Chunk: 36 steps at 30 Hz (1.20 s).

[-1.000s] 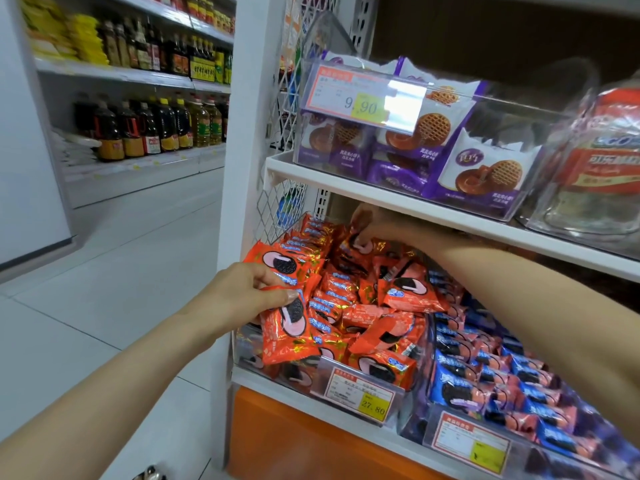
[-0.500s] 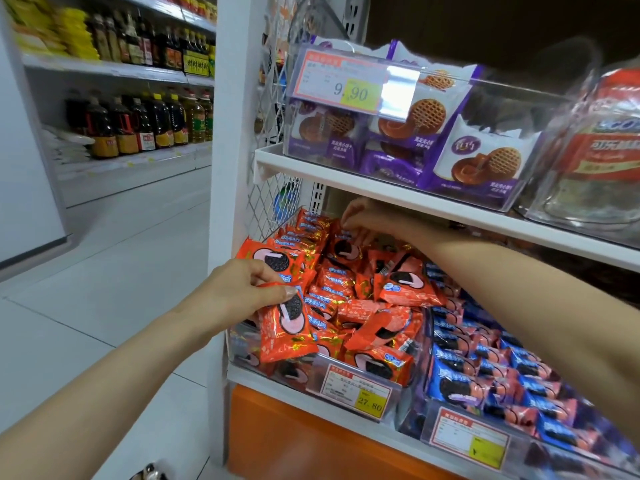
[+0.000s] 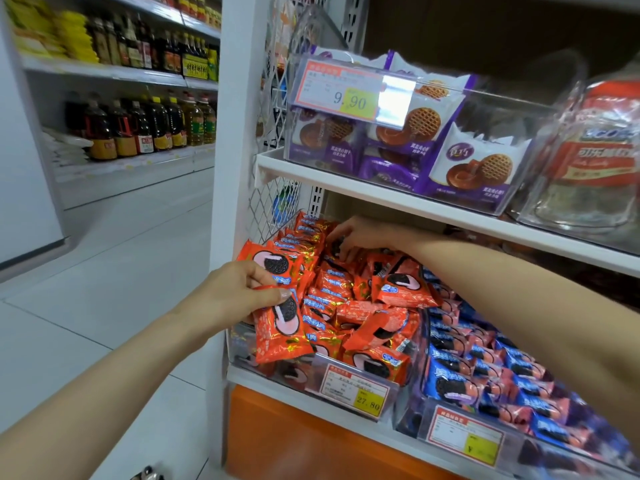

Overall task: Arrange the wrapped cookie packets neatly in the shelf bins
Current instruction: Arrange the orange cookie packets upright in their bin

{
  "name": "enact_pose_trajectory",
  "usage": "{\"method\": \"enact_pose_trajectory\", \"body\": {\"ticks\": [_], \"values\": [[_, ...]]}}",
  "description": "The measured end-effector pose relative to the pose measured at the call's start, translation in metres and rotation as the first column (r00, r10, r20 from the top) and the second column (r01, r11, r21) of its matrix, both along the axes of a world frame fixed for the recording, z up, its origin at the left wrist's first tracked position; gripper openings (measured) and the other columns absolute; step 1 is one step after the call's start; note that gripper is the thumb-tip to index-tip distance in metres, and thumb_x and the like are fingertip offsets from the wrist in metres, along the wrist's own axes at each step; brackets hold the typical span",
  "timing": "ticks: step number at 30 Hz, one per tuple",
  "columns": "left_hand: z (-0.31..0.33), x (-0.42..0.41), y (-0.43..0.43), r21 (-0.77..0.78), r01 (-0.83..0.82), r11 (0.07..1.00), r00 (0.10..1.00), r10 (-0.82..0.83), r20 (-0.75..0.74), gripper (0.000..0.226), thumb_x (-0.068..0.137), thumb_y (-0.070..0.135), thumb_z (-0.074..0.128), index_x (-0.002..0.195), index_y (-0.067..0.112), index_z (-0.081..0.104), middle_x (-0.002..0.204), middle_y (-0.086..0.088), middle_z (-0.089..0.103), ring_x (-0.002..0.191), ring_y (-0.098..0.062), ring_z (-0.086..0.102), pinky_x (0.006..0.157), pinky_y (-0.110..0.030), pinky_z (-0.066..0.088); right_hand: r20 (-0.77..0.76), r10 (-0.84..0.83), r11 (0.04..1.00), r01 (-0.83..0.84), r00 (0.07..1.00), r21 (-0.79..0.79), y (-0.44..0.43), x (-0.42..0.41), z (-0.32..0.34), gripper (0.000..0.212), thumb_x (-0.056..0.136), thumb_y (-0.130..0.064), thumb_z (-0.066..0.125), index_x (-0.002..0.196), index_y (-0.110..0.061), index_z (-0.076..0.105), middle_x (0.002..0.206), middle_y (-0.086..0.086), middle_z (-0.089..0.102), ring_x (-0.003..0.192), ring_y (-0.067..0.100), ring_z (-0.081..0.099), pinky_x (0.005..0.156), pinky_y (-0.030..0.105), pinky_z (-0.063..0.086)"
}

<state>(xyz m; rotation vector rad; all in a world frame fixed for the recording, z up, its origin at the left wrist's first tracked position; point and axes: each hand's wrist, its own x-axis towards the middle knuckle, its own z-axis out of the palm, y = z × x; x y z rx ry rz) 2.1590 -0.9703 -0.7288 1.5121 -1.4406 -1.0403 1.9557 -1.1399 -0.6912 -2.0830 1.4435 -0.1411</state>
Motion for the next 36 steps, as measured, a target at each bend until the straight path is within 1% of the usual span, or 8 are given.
{"method": "enact_pose_trajectory", "body": {"ticks": [5,7,11,16,20,26,29,36], "values": [[-0.002,0.002,0.001,0.022,0.017,1.000,1.000,-0.017,-0.018,0.021,0.076,0.019,0.076,0.081,0.014,0.057,0.093,-0.018,0.067,0.087,-0.028,0.067,0.079,-0.042,0.053,0.159,0.134,0.935,-0.071,0.978,-0.347,0.024,0.016,0.007,0.022,0.091,0.003,0.052,0.109,-0.001,0.063,0.075,-0.006,0.060,0.059,-0.003,0.058,0.066,0.016,0.049],[-0.003,0.002,0.001,0.029,0.035,0.999,0.999,-0.035,-0.009,0.023,0.076,0.020,0.076,0.087,0.016,0.056,0.093,-0.015,0.065,0.087,-0.027,0.066,0.080,-0.042,0.053,0.231,0.223,0.935,-0.141,0.947,-0.327,0.045,0.033,0.014,0.018,0.090,-0.004,0.058,0.106,-0.002,0.066,0.084,-0.007,0.063,0.070,-0.007,0.058,0.075,0.010,0.045],[-0.002,0.000,0.001,0.011,0.051,0.999,0.998,-0.050,-0.024,0.026,0.077,0.019,0.075,0.094,0.016,0.055,0.085,-0.006,0.061,0.075,-0.017,0.063,0.063,-0.027,0.050,0.049,0.330,0.912,-0.305,0.943,-0.273,0.071,0.063,0.007,0.026,0.086,-0.030,0.067,0.106,-0.014,0.070,0.096,-0.005,0.068,0.086,0.003,0.060,0.082,0.016,0.044],[-0.001,-0.001,-0.002,-0.003,0.056,0.998,0.998,-0.056,-0.007,0.021,0.075,0.022,0.077,0.084,0.019,0.058,0.089,-0.012,0.064,0.087,-0.029,0.065,0.085,-0.044,0.053,0.198,0.200,0.975,-0.176,0.960,-0.132,0.068,0.062,0.006,0.011,0.079,-0.017,0.075,0.084,-0.016,0.065,0.066,-0.009,0.057,0.060,0.001,0.048,0.055,0.013,0.036],[0.000,-0.002,-0.001,-0.018,0.061,0.998,0.998,-0.061,0.005,0.020,0.074,0.024,0.078,0.082,0.017,0.061,0.093,-0.017,0.066,0.092,-0.035,0.065,0.087,-0.051,0.051,0.247,0.201,0.980,-0.194,0.948,-0.053,0.067,0.043,0.012,0.022,0.081,-0.008,0.071,0.078,-0.019,0.052,0.064,-0.006,0.053,0.053,0.000,0.047,0.052,0.015,0.033],[0.000,-0.004,-0.004,-0.021,0.077,0.997,0.997,-0.077,0.006,0.019,0.076,0.025,0.076,0.083,0.018,0.061,0.091,-0.012,0.066,0.089,-0.030,0.065,0.088,-0.051,0.051,0.365,-0.056,0.996,0.077,0.929,-0.044,0.038,-0.003,0.026,0.020,0.090,-0.015,0.059,0.110,-0.012,0.060,0.105,0.007,0.064,0.089,0.010,0.057,0.073,0.017,0.044],[-0.001,-0.004,-0.004,-0.019,0.081,0.996,0.997,-0.081,0.006,0.016,0.076,0.025,0.075,0.081,0.019,0.061,0.090,-0.009,0.065,0.091,-0.031,0.065,0.087,-0.051,0.052,0.293,-0.123,0.992,0.129,0.948,0.000,0.025,-0.021,0.024,0.023,0.093,-0.018,0.056,0.114,-0.011,0.063,0.105,0.003,0.064,0.087,0.010,0.058,0.074,0.018,0.048],[0.001,-0.004,-0.004,-0.025,0.074,0.997,0.997,-0.074,0.011,0.015,0.077,0.025,0.074,0.080,0.016,0.062,0.093,-0.014,0.068,0.089,-0.032,0.066,0.086,-0.050,0.052,0.460,-0.209,0.976,0.214,0.863,0.042,0.022,-0.027,0.014,0.018,0.089,-0.006,0.060,0.106,-0.013,0.059,0.115,0.011,0.061,0.075,0.012,0.065,0.066,0.017,0.057]]}}
